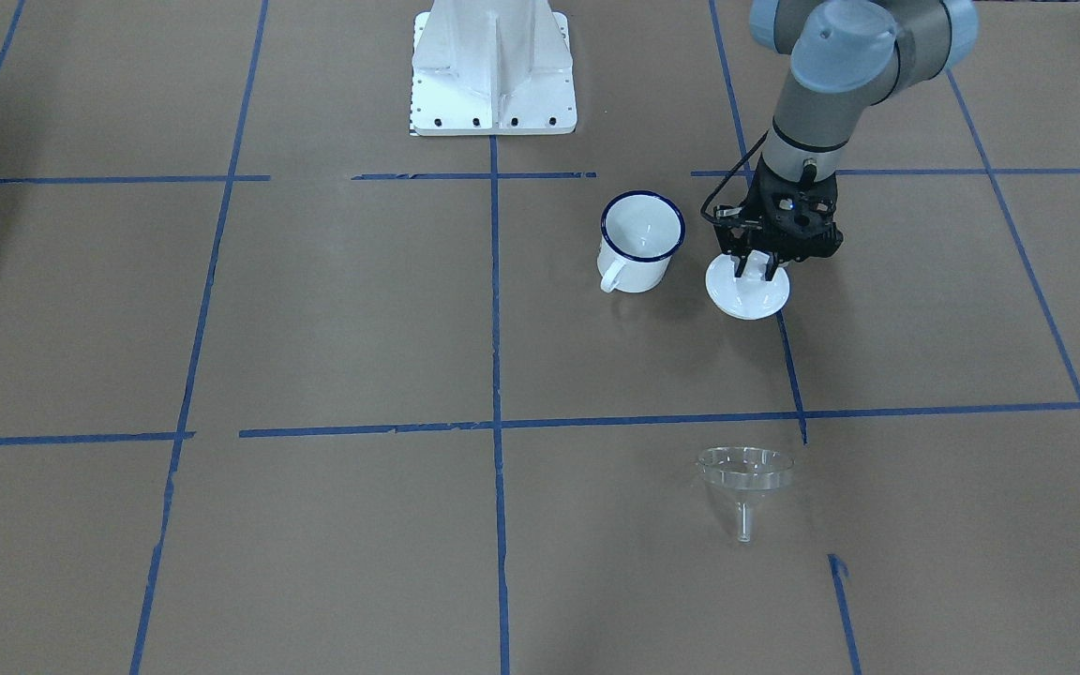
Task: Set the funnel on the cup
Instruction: 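Carry the lid beside the mug and lower it onto the table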
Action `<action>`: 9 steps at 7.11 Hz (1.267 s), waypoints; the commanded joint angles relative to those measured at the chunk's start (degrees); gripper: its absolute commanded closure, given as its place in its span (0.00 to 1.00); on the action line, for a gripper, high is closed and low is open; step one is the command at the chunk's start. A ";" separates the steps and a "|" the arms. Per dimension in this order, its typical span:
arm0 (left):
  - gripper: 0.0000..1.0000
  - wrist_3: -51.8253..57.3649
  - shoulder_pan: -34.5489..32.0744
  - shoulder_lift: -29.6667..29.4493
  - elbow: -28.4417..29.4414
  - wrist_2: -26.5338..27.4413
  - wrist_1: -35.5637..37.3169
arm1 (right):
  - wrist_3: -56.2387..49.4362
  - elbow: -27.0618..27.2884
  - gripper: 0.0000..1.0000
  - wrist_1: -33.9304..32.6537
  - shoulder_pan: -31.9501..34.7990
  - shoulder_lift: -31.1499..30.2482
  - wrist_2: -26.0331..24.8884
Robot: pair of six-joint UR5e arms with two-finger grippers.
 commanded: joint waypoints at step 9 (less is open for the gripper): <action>0.00 -0.58 -2.28 0.20 5.55 -3.71 -8.18 | 0.00 0.00 0.00 0.00 0.00 -0.02 0.00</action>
